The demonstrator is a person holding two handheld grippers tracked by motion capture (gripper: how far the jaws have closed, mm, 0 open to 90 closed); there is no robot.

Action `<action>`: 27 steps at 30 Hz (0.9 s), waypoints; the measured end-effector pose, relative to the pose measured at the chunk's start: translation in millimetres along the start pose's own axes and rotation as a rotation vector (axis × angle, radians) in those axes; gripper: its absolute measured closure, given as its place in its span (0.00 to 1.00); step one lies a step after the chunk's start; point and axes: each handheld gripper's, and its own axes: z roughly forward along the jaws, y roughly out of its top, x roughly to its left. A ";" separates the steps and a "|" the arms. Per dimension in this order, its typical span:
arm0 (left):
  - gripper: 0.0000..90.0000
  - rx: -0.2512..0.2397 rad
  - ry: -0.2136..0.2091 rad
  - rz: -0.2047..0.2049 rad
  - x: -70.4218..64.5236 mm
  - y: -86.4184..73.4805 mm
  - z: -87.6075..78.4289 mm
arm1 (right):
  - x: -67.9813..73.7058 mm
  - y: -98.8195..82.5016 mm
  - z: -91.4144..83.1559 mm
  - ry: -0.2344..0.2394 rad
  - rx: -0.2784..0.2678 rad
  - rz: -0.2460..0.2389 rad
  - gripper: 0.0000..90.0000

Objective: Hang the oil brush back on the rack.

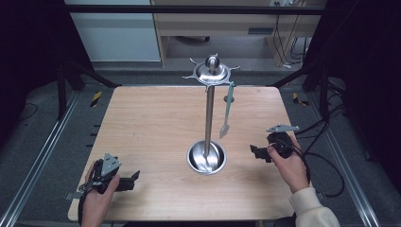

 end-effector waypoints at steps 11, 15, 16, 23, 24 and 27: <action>0.03 -0.002 -0.001 -0.002 0.2 -0.1 -0.1 | 2.5 0.4 18.2 0.002 0.015 -0.015 0.12; 0.03 0.000 -0.001 -0.002 0.2 -0.1 0.1 | 1.7 -0.5 25.7 0.007 0.012 0.004 0.12; 0.03 0.000 -0.001 0.001 0.0 0.0 -0.3 | 1.7 -0.8 27.9 0.006 0.010 0.007 0.12; 0.03 0.001 -0.001 0.001 0.3 -0.1 -0.2 | 1.4 -1.7 39.2 0.006 0.014 0.026 0.12; 0.03 0.001 -0.001 0.001 0.3 -0.1 -0.2 | 1.6 -1.6 40.9 0.006 0.018 0.028 0.12; 0.03 0.001 -0.002 0.000 0.2 -0.1 -0.1 | 2.7 -1.8 47.8 -0.001 0.005 0.042 0.12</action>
